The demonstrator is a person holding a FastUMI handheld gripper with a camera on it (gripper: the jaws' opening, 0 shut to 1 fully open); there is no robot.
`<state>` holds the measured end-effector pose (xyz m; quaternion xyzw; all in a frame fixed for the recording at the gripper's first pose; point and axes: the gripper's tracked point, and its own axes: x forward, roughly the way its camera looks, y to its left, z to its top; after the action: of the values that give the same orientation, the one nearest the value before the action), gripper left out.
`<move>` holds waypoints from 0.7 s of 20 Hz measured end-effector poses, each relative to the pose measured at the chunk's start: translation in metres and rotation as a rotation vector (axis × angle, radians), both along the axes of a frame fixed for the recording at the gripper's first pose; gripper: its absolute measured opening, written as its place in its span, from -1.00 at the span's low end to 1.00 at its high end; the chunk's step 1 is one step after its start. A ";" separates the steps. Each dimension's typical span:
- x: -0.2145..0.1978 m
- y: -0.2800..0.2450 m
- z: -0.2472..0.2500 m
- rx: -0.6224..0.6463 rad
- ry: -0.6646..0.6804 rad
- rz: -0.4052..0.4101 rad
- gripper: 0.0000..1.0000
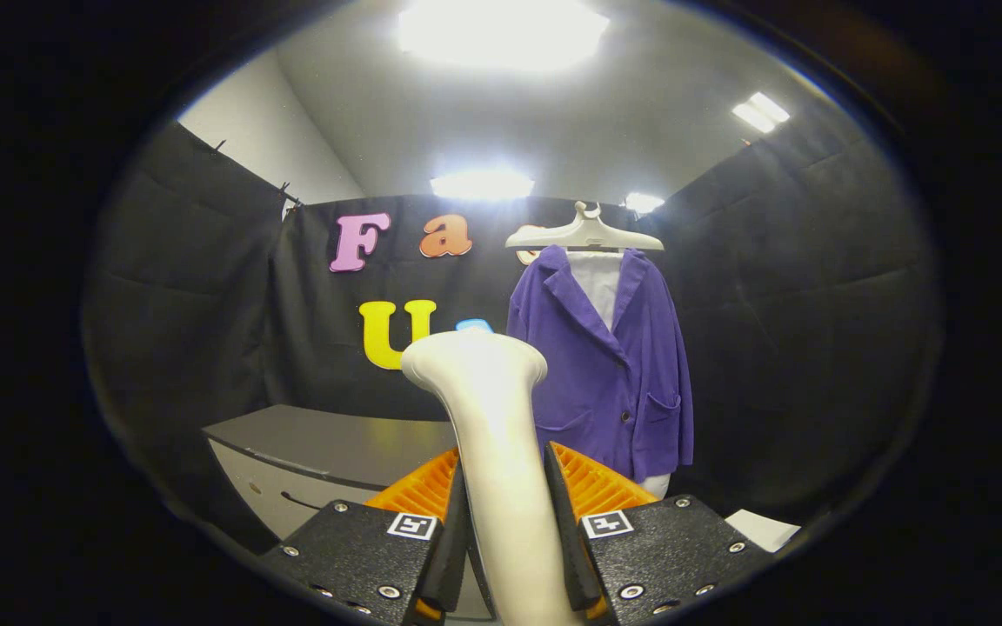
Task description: Iron the clothes twice with a garment steamer, once on the left side and once on the right side.
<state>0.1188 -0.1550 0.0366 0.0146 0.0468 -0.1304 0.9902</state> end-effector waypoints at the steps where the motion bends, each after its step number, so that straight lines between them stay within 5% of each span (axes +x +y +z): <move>1: 0.008 -0.003 0.004 -0.010 -0.008 -0.005 -0.07; 14: 0.105 -0.096 0.062 -0.043 -0.139 -0.166 -0.06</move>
<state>0.2234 -0.2511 0.0984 0.0060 -0.0263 -0.2115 0.9770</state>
